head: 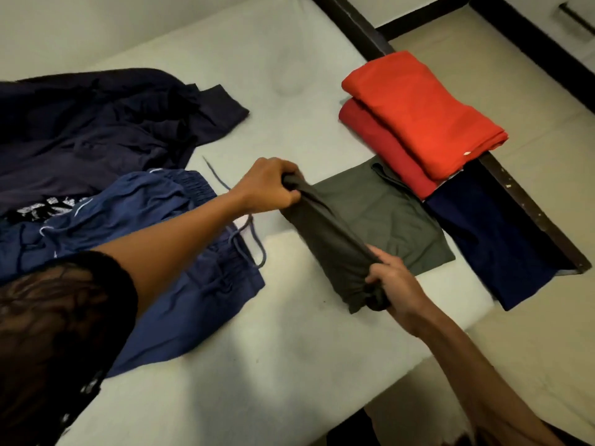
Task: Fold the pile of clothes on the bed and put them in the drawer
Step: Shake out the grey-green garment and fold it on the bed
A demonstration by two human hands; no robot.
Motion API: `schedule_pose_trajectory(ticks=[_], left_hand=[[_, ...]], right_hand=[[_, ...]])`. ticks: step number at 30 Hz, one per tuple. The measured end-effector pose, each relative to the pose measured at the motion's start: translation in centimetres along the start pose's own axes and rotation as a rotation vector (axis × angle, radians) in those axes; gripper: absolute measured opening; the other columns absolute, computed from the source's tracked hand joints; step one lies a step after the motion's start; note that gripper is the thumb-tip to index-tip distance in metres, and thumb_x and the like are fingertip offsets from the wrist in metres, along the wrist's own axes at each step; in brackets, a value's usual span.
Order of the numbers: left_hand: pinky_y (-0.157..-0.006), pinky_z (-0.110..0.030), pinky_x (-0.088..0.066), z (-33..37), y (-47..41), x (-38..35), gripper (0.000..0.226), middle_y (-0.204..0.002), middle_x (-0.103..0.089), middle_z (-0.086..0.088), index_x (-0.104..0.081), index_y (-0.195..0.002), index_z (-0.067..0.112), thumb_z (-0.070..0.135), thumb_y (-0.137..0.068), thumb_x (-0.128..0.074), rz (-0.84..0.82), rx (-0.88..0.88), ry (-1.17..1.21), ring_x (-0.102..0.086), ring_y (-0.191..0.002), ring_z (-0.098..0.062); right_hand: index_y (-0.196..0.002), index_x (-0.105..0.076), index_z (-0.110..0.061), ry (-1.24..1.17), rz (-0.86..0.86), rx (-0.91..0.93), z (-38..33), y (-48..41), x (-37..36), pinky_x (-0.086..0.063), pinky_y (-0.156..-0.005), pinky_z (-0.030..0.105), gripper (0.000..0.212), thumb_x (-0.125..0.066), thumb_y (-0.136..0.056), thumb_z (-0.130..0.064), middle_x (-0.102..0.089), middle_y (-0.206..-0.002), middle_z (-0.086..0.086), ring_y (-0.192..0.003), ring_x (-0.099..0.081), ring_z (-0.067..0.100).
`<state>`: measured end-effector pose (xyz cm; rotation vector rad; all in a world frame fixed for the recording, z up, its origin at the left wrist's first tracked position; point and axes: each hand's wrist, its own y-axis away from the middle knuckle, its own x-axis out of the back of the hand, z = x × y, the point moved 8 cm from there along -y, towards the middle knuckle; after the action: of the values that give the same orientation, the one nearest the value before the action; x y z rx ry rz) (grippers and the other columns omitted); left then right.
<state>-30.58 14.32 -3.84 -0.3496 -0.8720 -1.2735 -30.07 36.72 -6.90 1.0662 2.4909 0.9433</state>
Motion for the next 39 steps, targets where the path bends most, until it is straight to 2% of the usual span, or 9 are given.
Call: schedule_pose_trajectory(ticks=[3, 7, 13, 18, 23, 28, 33, 36, 39], left_hand=[[-0.072, -0.022, -0.051, 2.7, -3.9, -0.7, 0.025, -0.091, -0.067, -0.005, -0.065, -0.1, 0.015, 0.012, -0.075, -0.066, 0.029, 0.033, 0.114, -0.061, -0.083, -0.016], [-0.083, -0.025, -0.048, 4.7, -8.6, -4.4, 0.041, -0.099, -0.063, -0.009, -0.059, -0.114, 0.011, 0.02, -0.077, -0.075, -0.028, 0.104, 0.127, -0.058, -0.089, -0.019], [-0.079, -0.019, -0.039, 6.8, -12.6, -7.9, 0.037, -0.106, -0.062, -0.006, -0.06, -0.112, 0.008, 0.024, -0.081, -0.072, 0.025, 0.104, 0.159, -0.056, -0.093, -0.017], [-0.091, -0.036, -0.043, 7.3, -13.8, -9.1, 0.047, -0.123, -0.056, -0.013, -0.047, -0.125, 0.006, 0.025, -0.086, -0.066, -0.05, 0.041, -0.117, -0.053, -0.109, -0.029], [-0.102, -0.042, -0.036, 8.5, -9.4, -9.8, 0.064, -0.138, -0.047, -0.02, -0.045, -0.135, 0.0, 0.027, -0.076, -0.041, -0.008, -0.562, -0.609, -0.045, -0.126, -0.037], [-0.118, -0.045, -0.004, 4.0, -5.2, -13.3, 0.092, -0.157, -0.009, -0.004, -0.005, -0.151, 0.018, 0.036, -0.072, -0.049, -0.278, -0.716, -0.809, -0.005, -0.145, -0.029], [-0.111, -0.053, -0.008, 1.9, -5.2, -14.9, 0.108, -0.155, 0.022, 0.0, 0.01, -0.149, 0.016, 0.026, -0.071, -0.065, -0.257, -0.637, -0.917, 0.016, -0.143, -0.028], [-0.101, -0.053, -0.036, 3.6, -5.3, -14.0, 0.085, -0.156, -0.013, -0.012, -0.01, -0.149, 0.005, 0.01, -0.075, -0.051, -0.156, -0.707, -0.91, -0.02, -0.141, -0.034], [-0.08, -0.051, -0.052, 5.5, -5.7, -12.9, 0.048, -0.123, -0.06, -0.019, -0.056, -0.124, -0.004, 0.003, -0.078, -0.043, -0.106, -0.775, -0.878, -0.061, -0.108, -0.037]], right_hand=[[-0.113, -0.061, -0.011, -0.21, 0.025, -0.035, -1.0, 0.0, 3.9, -0.048, -0.052, 0.016, 0.056, -0.026, -0.08, 0.016, -0.068, -0.09, 0.001, -0.071, -0.064, 0.008], [-0.117, -0.061, -0.009, -0.343, 0.13, -0.053, -0.5, -1.4, 9.5, -0.057, -0.074, 0.022, 0.055, -0.025, -0.084, 0.015, -0.067, -0.111, 0.005, -0.097, -0.064, 0.015], [-0.116, -0.062, -0.006, -0.286, 0.246, -0.049, 0.0, -3.8, 14.1, -0.055, -0.064, 0.017, 0.031, -0.044, -0.093, 0.004, -0.068, -0.104, 0.009, -0.082, -0.065, 0.013], [-0.127, -0.057, -0.006, 0.418, 0.469, 0.063, -0.7, -4.3, 17.2, -0.047, -0.087, 0.025, 0.034, -0.048, -0.094, -0.005, -0.062, -0.122, 0.012, -0.103, -0.06, 0.018], [-0.115, -0.062, 0.001, 0.912, 0.571, 0.501, -3.8, -2.7, 11.3, -0.049, -0.092, 0.044, 0.046, -0.047, -0.084, -0.029, -0.063, -0.119, 0.017, -0.11, -0.06, 0.033], [-0.137, -0.042, -0.003, 1.186, 0.372, 0.298, 0.8, -4.7, 4.4, -0.015, -0.108, 0.064, 0.1, -0.064, -0.055, -0.057, -0.04, -0.145, 0.019, -0.134, -0.036, 0.036], [-0.139, -0.04, -0.005, 1.253, 0.335, 0.132, 3.2, -6.0, 3.3, -0.005, -0.103, 0.07, 0.118, -0.087, -0.038, -0.044, -0.036, -0.146, 0.021, -0.136, -0.031, 0.04], [-0.142, -0.035, -0.009, 1.309, 0.337, 0.089, 3.4, -6.1, 3.6, -0.009, -0.103, 0.074, 0.103, -0.084, -0.056, -0.041, -0.032, -0.149, 0.02, -0.138, -0.028, 0.04], [-0.15, -0.003, -0.011, 1.333, 0.205, 0.086, 2.3, -5.8, 4.0, 0.002, -0.102, 0.071, 0.08, -0.054, -0.091, -0.028, 0.004, -0.157, 0.019, -0.144, 0.006, 0.037]])
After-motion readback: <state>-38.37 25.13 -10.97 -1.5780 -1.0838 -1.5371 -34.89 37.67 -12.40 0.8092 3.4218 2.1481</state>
